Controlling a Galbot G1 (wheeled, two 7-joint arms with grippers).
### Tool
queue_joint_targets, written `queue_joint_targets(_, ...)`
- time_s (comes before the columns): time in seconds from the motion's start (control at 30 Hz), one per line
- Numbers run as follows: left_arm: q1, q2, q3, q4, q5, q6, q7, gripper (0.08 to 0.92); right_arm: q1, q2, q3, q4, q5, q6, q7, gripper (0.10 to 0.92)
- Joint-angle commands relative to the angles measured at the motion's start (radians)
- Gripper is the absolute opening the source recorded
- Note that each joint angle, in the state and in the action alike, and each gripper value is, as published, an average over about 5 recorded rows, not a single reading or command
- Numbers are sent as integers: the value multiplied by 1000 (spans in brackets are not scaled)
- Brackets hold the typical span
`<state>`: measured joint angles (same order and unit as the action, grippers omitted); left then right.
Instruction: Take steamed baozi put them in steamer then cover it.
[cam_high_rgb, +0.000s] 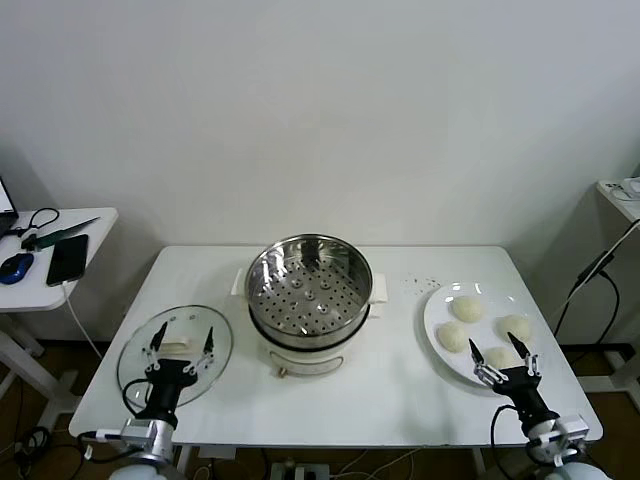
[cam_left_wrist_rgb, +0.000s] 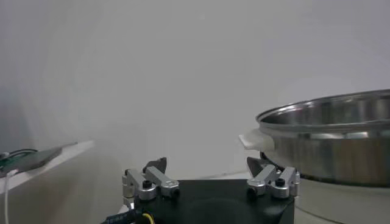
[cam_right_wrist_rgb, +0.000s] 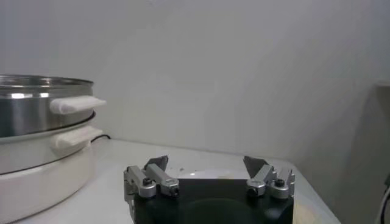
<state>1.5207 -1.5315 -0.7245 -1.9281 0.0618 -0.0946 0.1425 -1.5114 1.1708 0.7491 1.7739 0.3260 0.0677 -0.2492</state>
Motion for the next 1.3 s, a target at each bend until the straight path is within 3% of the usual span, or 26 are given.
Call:
queue_joint_targets(0.03,-1,0,2,-5,0,7,-10,823,9,-13,2,2,3,-15,-6,823)
queue_joint_targets(0.2,1,4,6,-6,26,19,-44,823,65,-168,-7,-22,-63,-140,-99,823)
queue_joint_targets(0.43,21,-1,28,-26,30,20,-63,823,251,-456,-85,-166,-165,-235,-378,823)
queue_joint_targets(0.7,50,-9,51,-40,23,31,-78,823,680,-664,-425,-406,-330,-181,-681,823)
queue_joint_targets(0.97,67,3,34,-45,-8,37,-85,823,1258,-679,-1043,-642,-505,-78,-888,823)
queue_joint_targets(1.3,54,10,16,-54,-49,66,-100,823,1595,-451,-1382,-951,-577,-6,-953,823)
